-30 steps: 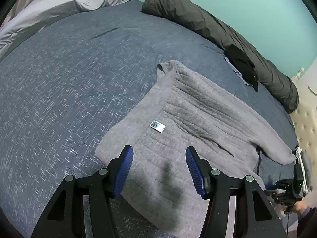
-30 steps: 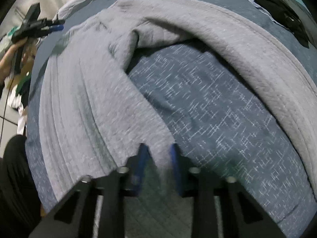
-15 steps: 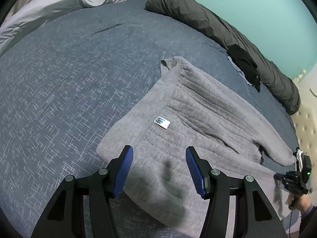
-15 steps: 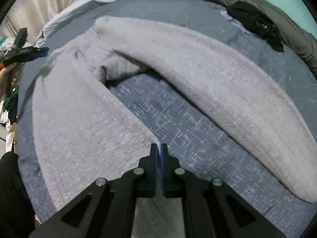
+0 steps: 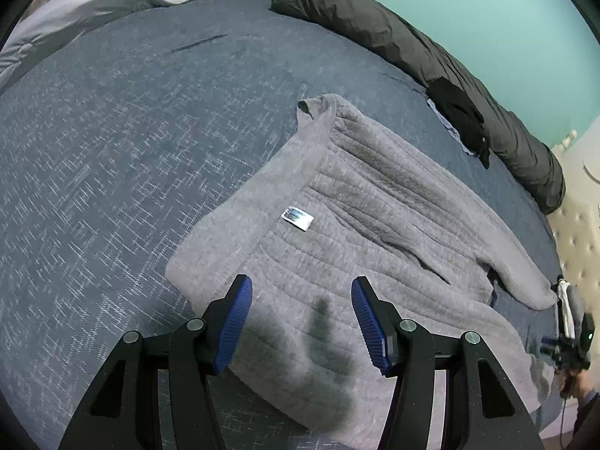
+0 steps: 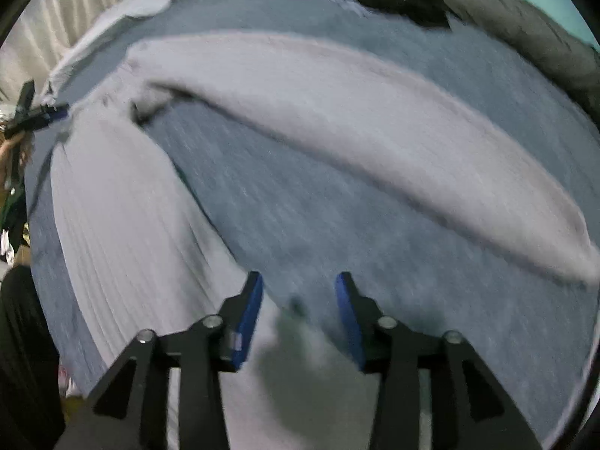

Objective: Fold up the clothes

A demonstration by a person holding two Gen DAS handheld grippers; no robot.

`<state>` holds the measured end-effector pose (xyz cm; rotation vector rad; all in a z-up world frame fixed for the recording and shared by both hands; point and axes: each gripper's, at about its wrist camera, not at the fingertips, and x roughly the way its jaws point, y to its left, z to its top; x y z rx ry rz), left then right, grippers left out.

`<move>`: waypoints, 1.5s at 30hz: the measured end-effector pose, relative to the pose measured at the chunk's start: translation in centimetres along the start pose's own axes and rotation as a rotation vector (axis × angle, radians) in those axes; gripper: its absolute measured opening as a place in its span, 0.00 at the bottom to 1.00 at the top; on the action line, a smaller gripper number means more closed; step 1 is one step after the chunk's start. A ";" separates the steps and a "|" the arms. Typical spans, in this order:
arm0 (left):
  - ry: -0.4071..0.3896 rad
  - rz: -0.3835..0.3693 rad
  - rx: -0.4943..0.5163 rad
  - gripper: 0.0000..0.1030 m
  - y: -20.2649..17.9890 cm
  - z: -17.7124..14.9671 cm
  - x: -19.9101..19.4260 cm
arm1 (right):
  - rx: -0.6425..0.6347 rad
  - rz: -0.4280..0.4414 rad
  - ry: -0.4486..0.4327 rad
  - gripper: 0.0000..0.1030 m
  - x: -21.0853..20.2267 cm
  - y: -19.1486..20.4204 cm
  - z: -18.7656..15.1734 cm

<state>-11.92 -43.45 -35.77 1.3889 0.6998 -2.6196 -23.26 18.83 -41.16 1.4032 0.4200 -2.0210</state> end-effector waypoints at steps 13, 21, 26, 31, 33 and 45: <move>0.001 0.005 0.027 0.58 -2.1 -0.1 -0.6 | -0.025 -0.075 0.111 0.04 -0.4 -4.4 -6.7; -0.003 0.004 0.026 0.58 -2.4 0.1 -0.8 | 0.012 -0.141 0.041 0.02 -2.3 -5.1 -6.0; -0.004 0.000 0.022 0.58 -2.2 0.1 -0.8 | 0.045 -0.221 0.025 0.02 -3.6 -7.5 -6.2; 0.001 0.002 0.022 0.58 -1.9 -0.1 -0.8 | 0.068 -0.287 0.029 0.02 -3.7 -8.1 -6.9; 0.003 0.003 0.022 0.58 -1.8 -0.1 -0.8 | 0.087 -0.277 0.041 0.03 -3.2 -8.2 -6.9; 0.004 -0.003 0.008 0.58 -1.3 -0.2 -0.7 | 0.326 -0.481 0.076 0.38 -9.0 -16.2 -13.3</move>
